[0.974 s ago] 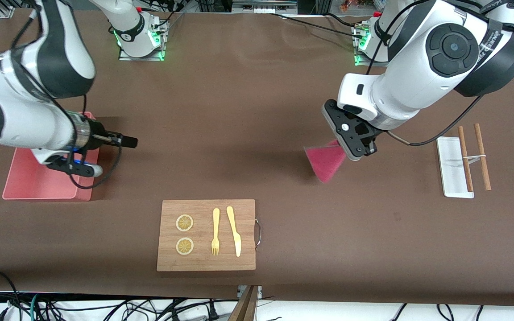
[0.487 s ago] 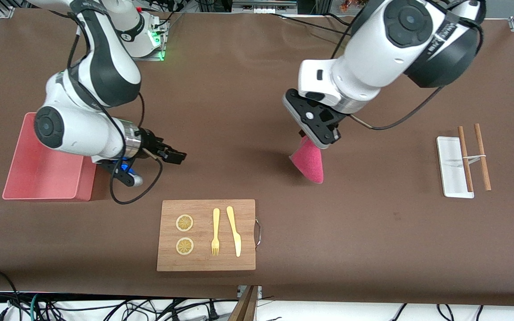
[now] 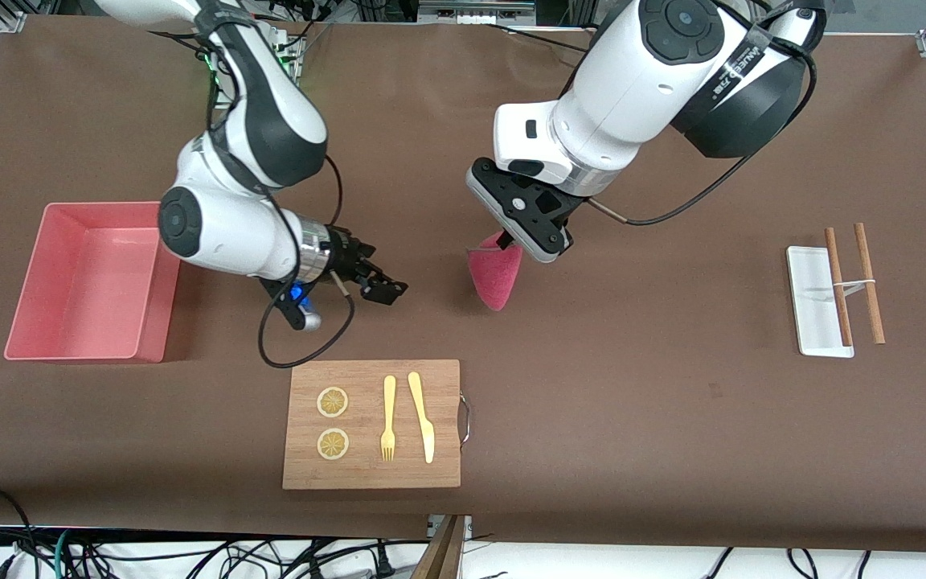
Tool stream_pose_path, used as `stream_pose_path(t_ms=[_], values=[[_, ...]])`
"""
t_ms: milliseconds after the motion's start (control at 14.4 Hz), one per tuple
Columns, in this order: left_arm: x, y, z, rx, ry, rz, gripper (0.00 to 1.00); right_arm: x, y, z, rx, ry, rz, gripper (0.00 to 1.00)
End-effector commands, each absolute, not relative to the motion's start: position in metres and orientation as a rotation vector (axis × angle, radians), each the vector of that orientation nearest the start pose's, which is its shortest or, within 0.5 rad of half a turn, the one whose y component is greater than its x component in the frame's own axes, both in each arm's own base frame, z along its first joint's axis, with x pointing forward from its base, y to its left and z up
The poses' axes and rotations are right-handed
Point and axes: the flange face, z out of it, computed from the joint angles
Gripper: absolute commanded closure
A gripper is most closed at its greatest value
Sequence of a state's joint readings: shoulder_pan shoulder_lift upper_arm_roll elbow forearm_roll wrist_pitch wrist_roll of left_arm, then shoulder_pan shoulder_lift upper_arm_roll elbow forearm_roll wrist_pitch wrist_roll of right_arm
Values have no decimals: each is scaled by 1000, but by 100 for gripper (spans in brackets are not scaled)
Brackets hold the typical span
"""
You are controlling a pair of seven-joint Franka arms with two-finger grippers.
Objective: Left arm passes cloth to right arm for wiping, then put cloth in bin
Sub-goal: 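Grasp the hanging cloth with the right gripper beside the left gripper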
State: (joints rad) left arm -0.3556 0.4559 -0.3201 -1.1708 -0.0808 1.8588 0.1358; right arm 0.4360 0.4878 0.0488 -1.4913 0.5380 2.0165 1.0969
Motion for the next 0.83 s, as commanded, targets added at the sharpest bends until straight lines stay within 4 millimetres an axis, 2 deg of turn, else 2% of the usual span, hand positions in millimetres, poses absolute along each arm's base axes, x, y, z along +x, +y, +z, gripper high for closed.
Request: stream_pose_path(t_ms=[0,209,278,765], values=[[580,-419,576,-3232,1185,-351,100,603,381,386,-2429,1182,454,0],[573,-431,576,-3250,1169,-358,100,590,415,375,-2368,1227,478,0],[573,-431,575,-3249,1172,-355,100,588,421,372,-2342,1238,486,0],[575,-430,572,-3240,1185,-352,100,586,431,373,-2283,1246,492,0]])
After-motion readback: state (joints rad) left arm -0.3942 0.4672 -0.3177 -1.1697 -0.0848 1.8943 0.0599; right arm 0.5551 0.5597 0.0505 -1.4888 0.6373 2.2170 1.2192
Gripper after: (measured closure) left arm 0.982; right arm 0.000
